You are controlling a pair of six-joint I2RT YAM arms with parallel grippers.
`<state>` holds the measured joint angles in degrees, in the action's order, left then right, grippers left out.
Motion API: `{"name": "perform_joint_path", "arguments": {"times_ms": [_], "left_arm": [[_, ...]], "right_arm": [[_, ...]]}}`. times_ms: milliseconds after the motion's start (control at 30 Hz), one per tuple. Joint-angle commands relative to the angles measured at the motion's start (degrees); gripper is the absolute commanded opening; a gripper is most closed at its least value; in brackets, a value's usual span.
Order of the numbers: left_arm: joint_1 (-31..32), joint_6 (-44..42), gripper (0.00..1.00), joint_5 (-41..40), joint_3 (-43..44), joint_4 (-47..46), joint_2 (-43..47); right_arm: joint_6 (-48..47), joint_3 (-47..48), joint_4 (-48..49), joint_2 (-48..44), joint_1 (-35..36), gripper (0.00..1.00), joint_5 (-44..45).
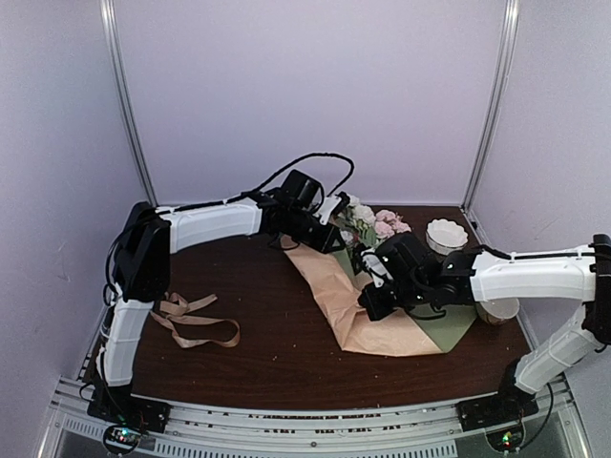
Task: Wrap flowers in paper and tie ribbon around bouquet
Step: Pass from the left arm to the right, then press the fold line of the 2/3-folded wrapping paper.
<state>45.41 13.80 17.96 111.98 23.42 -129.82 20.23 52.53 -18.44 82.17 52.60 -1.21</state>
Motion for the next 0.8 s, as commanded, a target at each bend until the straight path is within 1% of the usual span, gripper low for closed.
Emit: {"name": "perform_joint_path", "arguments": {"times_ms": [0,33,100,200,233,267,367,433,467,533,600,667,767], "left_arm": [[-1.8,-3.5,0.21,-2.3,0.2,-0.3,4.0],[-2.4,-3.5,0.25,-2.5,0.3,-0.3,4.8],[-3.2,-4.1,0.29,-3.4,-0.1,-0.3,6.4],[-3.4,-7.0,0.44,-6.6,-1.6,0.2,9.5],[-3.4,-7.8,0.47,-7.3,-2.7,0.2,10.7],[-3.3,-8.5,0.49,-8.0,-3.6,0.2,12.3],[-2.0,-11.6,0.49,-9.9,-9.3,-1.4,17.9],[0.6,-17.0,0.43,-12.0,-15.4,-3.1,22.6],[2.5,-20.4,0.38,-11.9,-18.6,-3.5,24.4],[6.8,-27.4,0.34,-8.5,-23.9,-3.6,26.7],[11.1,-33.2,0.33,-5.0,-27.6,-3.6,26.9],[14.7,-37.5,0.34,-5.5,-29.4,-3.4,25.4],[16.8,-38.7,0.36,-6.4,-28.5,-3.6,22.1]], "right_arm": [[4.1,-4.9,2.8,-1.9,-1.2,0.0,-1.8],[4.8,-5.9,3.6,-2.1,-1.4,0.0,-2.1],[6.0,-7.8,5.2,-2.4,-2.0,0.0,-2.9],[7.6,-10.3,7.1,-3.0,-3.2,0.0,-4.1],[8.0,-11.3,8.1,-3.2,-3.7,0.0,-4.9],[8.2,-11.8,8.9,-3.3,-4.1,0.0,-5.8],[8.4,-11.9,9.8,-3.3,-5.4,0.0,-7.3],[8.1,-11.5,10.0,-3.4,-6.1,0.0,-8.2],[7.9,-11.4,10.0,-3.5,-6.5,0.0,-8.7],[7.5,-11.2,10.0,-3.6,-7.1,0.0,-9.5],[7.3,-11.0,9.7,-3.6,-8.0,0.0,-10.4],[6.9,-10.7,9.6,-3.5,-8.9,0.0,-11.4],[6.3,-10.2,9.3,-2.9,-9.8,0.0,-12.9]]}}
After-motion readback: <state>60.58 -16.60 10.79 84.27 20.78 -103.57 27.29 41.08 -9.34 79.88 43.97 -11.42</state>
